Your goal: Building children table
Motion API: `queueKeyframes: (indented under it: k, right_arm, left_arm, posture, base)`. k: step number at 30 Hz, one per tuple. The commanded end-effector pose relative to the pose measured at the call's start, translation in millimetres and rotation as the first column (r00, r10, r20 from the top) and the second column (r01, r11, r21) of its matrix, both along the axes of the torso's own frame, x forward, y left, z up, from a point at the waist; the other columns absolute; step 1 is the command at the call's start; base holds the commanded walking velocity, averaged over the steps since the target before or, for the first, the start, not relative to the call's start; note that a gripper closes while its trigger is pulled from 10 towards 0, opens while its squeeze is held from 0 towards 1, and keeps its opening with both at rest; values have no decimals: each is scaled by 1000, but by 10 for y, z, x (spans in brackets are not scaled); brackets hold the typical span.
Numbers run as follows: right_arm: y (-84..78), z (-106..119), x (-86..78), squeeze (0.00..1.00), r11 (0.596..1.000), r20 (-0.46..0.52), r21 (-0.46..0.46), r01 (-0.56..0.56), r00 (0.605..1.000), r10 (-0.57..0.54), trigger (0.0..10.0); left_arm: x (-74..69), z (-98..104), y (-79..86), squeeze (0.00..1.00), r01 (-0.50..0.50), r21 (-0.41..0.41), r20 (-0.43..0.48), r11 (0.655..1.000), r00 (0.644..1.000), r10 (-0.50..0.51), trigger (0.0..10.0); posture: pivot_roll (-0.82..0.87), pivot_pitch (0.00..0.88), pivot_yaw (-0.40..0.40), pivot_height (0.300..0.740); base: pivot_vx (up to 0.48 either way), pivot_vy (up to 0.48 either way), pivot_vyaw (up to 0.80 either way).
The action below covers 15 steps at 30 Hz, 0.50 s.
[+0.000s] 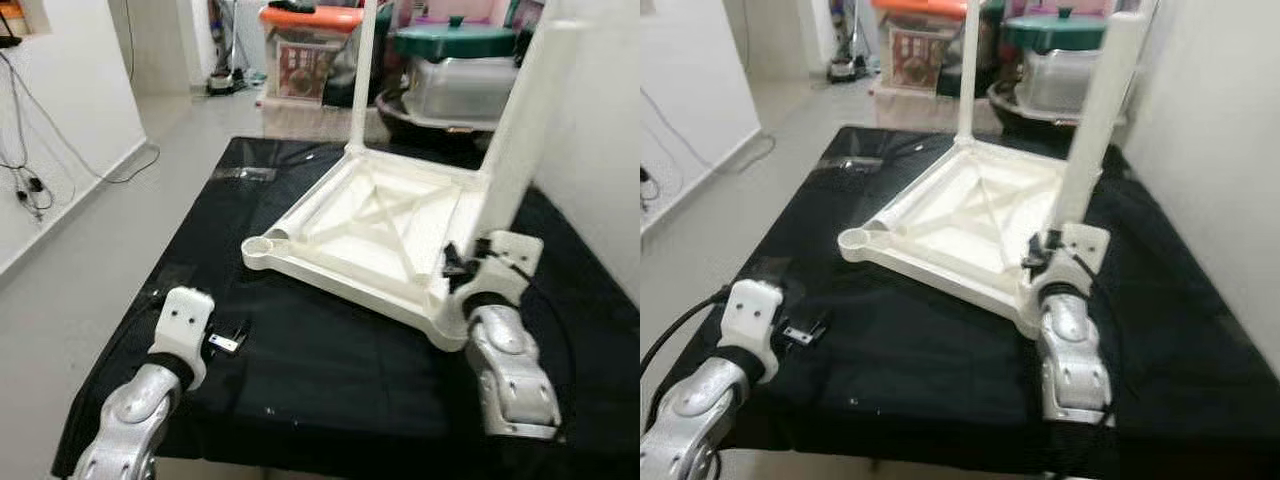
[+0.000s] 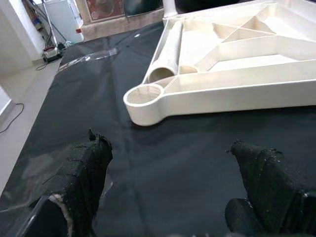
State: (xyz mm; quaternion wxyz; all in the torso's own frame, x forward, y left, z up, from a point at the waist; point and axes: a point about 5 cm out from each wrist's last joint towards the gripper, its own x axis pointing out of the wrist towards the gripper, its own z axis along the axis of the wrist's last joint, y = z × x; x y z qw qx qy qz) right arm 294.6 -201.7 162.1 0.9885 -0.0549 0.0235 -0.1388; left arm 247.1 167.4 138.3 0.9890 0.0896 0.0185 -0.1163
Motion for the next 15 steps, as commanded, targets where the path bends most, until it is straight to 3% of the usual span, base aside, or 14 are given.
queueKeyframes:
  k: [1,2,3,4,5,7,8,9,10,12,13,15]
  right_arm:
    - [-292,-221,-183,0,973,-149,-159,168,970,-191,0]
    - [-292,-221,-183,0,973,-149,-159,168,970,-191,0]
    - [-251,-237,-171,0,977,-167,-152,149,971,-174,9647]
    - [-145,-210,-105,0,993,-146,-84,85,985,-97,10000]
    - [-5,-121,-3,992,1000,-75,0,-16,997,16,10000]
    - [90,-42,54,992,995,-18,53,-80,997,81,10000]
    - [203,50,149,1000,972,26,123,-199,980,197,10000]
    - [275,137,223,824,943,58,157,-294,956,288,10000]
    - [275,137,223,824,943,58,157,-294,956,288,10000]
    - [374,289,298,0,885,105,150,-441,897,430,10000]
    - [374,289,298,0,885,105,150,-441,897,430,10000]
    - [495,411,265,0,742,130,107,-662,749,650,10000]
  left_arm:
    - [-15,-19,7,0,5,10,-14,1000,1000,-5,10000]
    - [-15,-19,7,0,5,10,-14,1000,1000,-5,10000]
    - [-7,-17,2,0,7,10,-13,1000,1000,-7,10000]
    - [1,-15,-3,0,9,9,-12,1000,1000,-9,10000]
    - [7,-13,-4,0,10,9,-11,1000,1000,-10,10000]
    - [11,-12,-4,0,10,8,-10,1000,1000,-10,10000]
    - [12,-11,-3,0,9,8,-8,1000,1000,-9,10000]
    - [13,-10,-1,0,7,8,-6,1000,1000,-7,10000]
    - [13,-10,-1,0,7,8,-6,1000,1000,-7,10000]
    - [15,-8,3,0,3,8,-5,1000,1000,-3,10000]
    - [15,-8,3,0,3,8,-5,1000,1000,-3,10000]
    - [20,-7,2,0,3,7,-4,1000,1000,-2,10000]
  posture:
    - [21,0,-54,740]
    - [21,0,-54,740]
    - [21,0,-54,740]
    - [25,0,-57,740]
    - [28,0,-58,740]
    - [28,0,-58,740]
    - [30,0,-59,740]
    - [34,0,-65,740]
    - [34,0,-65,740]
    - [41,0,-65,740]
    - [41,0,-65,740]
    - [44,0,-67,740]
  base:
    - [0,0,0]
    - [0,0,0]
    - [0,0,0]
    - [0,0,0]
    - [0,0,0]
    - [0,0,0]
    - [0,0,0]
    - [0,0,0]
    - [0,0,0]
    - [0,0,0]
    - [0,0,0]
    - [0,0,0]
